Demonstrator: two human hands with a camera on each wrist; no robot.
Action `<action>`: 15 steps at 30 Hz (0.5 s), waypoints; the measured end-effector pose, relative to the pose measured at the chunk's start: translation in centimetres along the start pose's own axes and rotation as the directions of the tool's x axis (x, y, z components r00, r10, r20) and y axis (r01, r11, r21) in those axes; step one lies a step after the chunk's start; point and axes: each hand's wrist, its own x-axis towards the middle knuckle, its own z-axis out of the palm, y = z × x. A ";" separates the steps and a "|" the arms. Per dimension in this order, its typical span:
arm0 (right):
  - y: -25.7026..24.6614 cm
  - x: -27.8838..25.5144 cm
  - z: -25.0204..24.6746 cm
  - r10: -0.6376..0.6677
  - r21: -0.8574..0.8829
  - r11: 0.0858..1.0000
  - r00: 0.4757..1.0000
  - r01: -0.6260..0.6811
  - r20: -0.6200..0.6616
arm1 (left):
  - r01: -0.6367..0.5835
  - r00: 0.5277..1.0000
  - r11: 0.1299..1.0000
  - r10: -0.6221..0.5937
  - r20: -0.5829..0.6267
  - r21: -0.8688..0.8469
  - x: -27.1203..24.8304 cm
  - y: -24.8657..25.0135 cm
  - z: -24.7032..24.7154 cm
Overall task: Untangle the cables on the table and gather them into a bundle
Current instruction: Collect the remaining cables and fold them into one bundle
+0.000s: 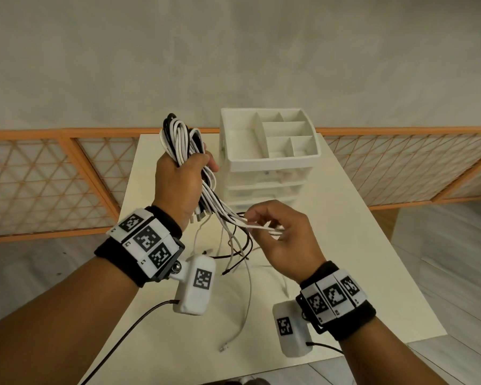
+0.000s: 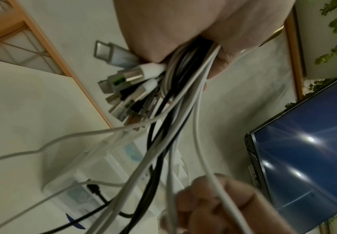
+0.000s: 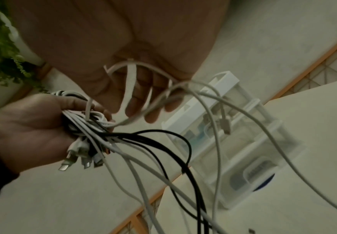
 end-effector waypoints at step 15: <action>-1.4 1.8 2.5 0.117 -0.026 0.993 0.993 -0.118 -0.020 | -0.024 0.990 0.999 0.030 0.136 -0.044 -0.9 0.3 0.6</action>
